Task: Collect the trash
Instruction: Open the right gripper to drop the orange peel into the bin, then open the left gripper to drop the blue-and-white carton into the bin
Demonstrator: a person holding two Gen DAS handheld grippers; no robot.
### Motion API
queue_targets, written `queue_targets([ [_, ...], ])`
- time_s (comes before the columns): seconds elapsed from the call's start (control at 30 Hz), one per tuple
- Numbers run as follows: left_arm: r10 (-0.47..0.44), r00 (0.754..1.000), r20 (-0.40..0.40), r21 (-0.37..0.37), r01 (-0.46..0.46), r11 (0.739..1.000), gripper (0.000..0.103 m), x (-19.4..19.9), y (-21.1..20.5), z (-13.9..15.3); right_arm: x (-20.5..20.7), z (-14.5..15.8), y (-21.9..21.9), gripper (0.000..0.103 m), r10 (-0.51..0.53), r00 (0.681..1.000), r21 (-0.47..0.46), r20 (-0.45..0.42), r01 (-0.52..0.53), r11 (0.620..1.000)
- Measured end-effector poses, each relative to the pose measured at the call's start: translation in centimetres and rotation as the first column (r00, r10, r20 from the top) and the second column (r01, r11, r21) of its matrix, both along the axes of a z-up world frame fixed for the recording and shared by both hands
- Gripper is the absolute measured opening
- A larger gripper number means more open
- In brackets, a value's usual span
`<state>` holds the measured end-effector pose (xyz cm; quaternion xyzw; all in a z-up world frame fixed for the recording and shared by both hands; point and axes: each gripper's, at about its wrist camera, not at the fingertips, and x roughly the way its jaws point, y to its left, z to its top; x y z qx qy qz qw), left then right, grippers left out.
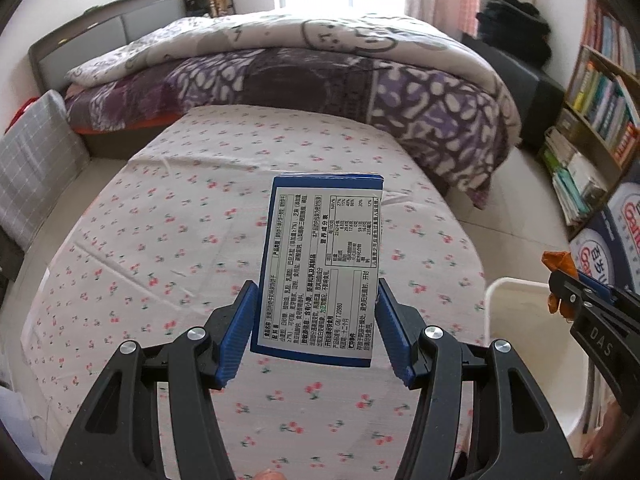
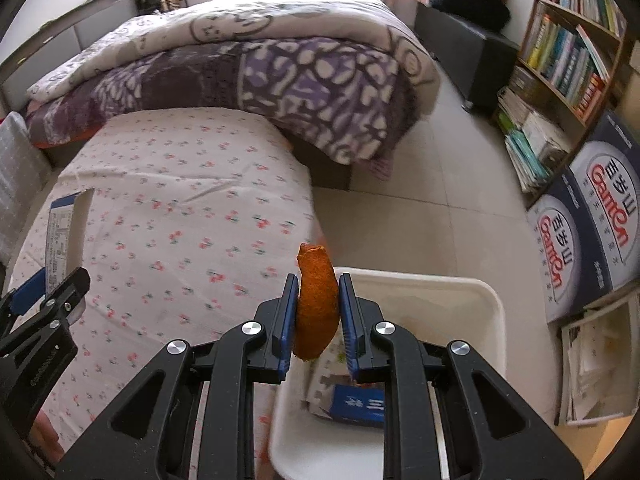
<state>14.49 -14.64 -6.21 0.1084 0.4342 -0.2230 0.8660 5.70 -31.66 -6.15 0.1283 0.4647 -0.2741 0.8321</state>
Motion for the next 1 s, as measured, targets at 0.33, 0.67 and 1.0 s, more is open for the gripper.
queue_targets([
  [0.33,-0.128,0.992,-0.001,-0.003,0.128,0.992,0.058,-3.9,-5.5,-0.1,-3.8,-0.6,-4.5,0.033,-0.105,0.994,0.038,-0.035,0.106,0.994],
  [0.67,-0.293,0.951,-0.094,-0.081,0.286,0.955,0.060,-8.8,-11.2,-1.8,-8.1,0.0,-9.4,0.068,-0.283,0.959,0.057,0.005,0.282,0.958],
  [1.0,-0.330,0.941,-0.075,-0.070,0.326,0.943,0.074,-10.7,-11.8,-1.9,-9.5,1.3,-10.0,0.086,-0.345,0.936,0.046,0.068,0.342,0.939],
])
